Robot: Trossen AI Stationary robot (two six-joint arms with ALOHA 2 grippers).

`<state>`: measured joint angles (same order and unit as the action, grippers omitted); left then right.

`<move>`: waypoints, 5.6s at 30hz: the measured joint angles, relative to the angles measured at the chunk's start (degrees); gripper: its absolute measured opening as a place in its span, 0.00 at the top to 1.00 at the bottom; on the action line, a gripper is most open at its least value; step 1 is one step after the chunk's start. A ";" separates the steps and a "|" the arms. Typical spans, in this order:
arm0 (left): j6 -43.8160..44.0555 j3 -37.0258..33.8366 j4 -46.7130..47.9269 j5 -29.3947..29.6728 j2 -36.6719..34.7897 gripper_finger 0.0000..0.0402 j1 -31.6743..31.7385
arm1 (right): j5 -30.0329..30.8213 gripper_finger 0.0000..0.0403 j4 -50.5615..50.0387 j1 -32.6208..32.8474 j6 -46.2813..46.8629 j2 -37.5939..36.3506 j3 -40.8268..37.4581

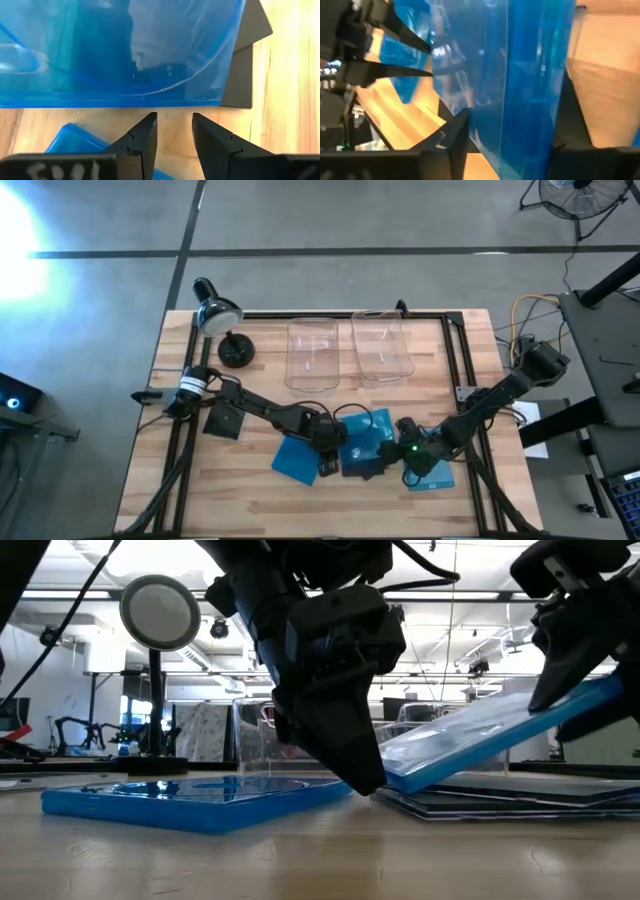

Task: Pick & place jewel cases by type
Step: Put the blue CD case into the right transparent bin

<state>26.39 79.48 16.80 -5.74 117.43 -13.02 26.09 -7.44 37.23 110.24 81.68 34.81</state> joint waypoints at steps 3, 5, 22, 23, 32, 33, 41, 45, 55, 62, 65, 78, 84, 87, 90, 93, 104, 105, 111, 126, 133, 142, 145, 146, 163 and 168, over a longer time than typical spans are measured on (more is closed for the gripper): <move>0.13 0.00 0.51 0.51 0.00 0.74 -0.02 | 0.31 0.78 1.12 0.00 -0.82 -0.21 0.12; 0.24 0.00 2.02 1.00 -0.30 0.74 -0.16 | 0.41 0.82 1.86 0.35 -2.39 -0.22 0.32; 10.86 -0.02 20.83 23.95 -13.59 0.74 -4.35 | -0.79 0.88 0.68 -0.09 -18.37 -15.42 0.29; 11.25 -0.04 21.87 24.23 -14.44 0.74 -4.05 | -0.67 0.88 0.13 -0.81 -19.25 -17.05 0.20; 18.91 -6.52 24.22 24.52 -24.06 0.74 -2.83 | 7.21 0.88 -0.20 -13.15 -28.62 -31.86 -0.74; 20.05 -8.30 23.73 24.40 -25.89 0.74 -2.84 | 7.09 0.88 -0.13 -15.48 -30.58 -33.18 -0.76; 29.67 -25.94 10.39 21.45 -41.38 0.74 -1.92 | -6.83 0.88 -10.34 -39.25 -38.51 -39.36 -1.05; 34.23 -32.59 7.61 22.32 -47.76 0.74 -1.76 | -9.49 0.88 -11.43 -49.11 -38.33 -38.17 -1.03; 33.68 -38.64 7.35 23.74 -55.32 0.74 -1.63 | -26.35 0.88 -18.00 -63.73 -49.03 -25.78 1.27; 33.64 -40.36 7.59 23.70 -56.39 0.74 -1.63 | -33.73 0.88 -16.90 -67.56 -50.26 -17.19 4.60; 33.46 -40.70 7.65 23.69 -56.41 0.74 -1.60 | -35.15 0.88 -17.74 -67.91 -52.07 -15.28 6.95; 32.42 -41.37 7.58 23.82 -56.52 0.74 -1.61 | -36.19 0.84 -30.36 -68.00 -60.14 -13.18 14.60; 32.26 -41.29 7.19 23.83 -56.52 0.74 -1.61 | -35.17 0.77 -33.62 -67.98 -62.64 -13.44 17.21; 32.26 -41.27 7.20 23.85 -56.52 0.74 -1.61 | -31.22 0.71 -38.23 -68.00 -64.17 -13.36 18.42; 32.26 -41.27 7.19 24.15 -56.52 0.74 -1.61 | -21.36 0.66 -43.86 -67.88 -65.36 -13.62 20.21; 32.46 -41.20 7.17 24.90 -56.52 0.74 -1.61 | -21.97 0.62 -47.32 -67.94 -68.29 -13.63 22.03; 32.59 -41.20 7.16 25.41 -56.50 0.74 -1.65 | -19.40 0.53 -59.08 -68.62 -68.97 -13.65 24.21; 32.59 -41.20 7.17 25.51 -56.50 0.74 -1.65 | -20.63 0.52 -58.38 -68.97 -68.60 -13.65 23.13; 32.59 -41.22 7.17 25.53 -56.50 0.74 -1.63 | -23.32 0.49 -46.98 -72.92 -65.98 -13.69 14.78; 33.05 -41.24 7.20 25.35 -56.50 0.74 -1.70 | -29.16 0.37 -24.01 -78.42 -50.17 -29.49 -4.42; 32.59 -41.24 7.21 25.35 -56.50 0.74 -1.68 | -29.74 0.39 -17.16 -78.47 -44.22 -34.69 -10.50; 33.05 -41.27 7.21 25.36 -56.50 0.74 -1.68 | -30.52 0.53 -7.35 -78.42 -42.41 -35.02 -14.01; 33.53 -41.27 7.23 25.35 -56.50 0.74 -1.68 | -30.93 0.56 -3.93 -78.42 -40.48 -34.92 -15.67; 33.55 -41.27 7.21 25.38 -56.50 0.74 -1.68 | -31.01 0.57 -3.91 -78.42 -40.25 -34.90 -15.99; 34.12 -41.27 7.22 25.39 -56.48 0.74 -1.68 | -31.83 0.91 -9.62 -78.71 -48.22 -35.07 -8.57; 33.92 -41.27 7.23 25.42 -56.48 0.74 -1.68 | -33.92 0.91 -15.44 -78.66 -53.69 -34.80 -3.02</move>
<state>60.31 38.22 24.03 19.69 60.95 -14.70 -7.83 -22.88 -41.43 56.55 46.88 31.78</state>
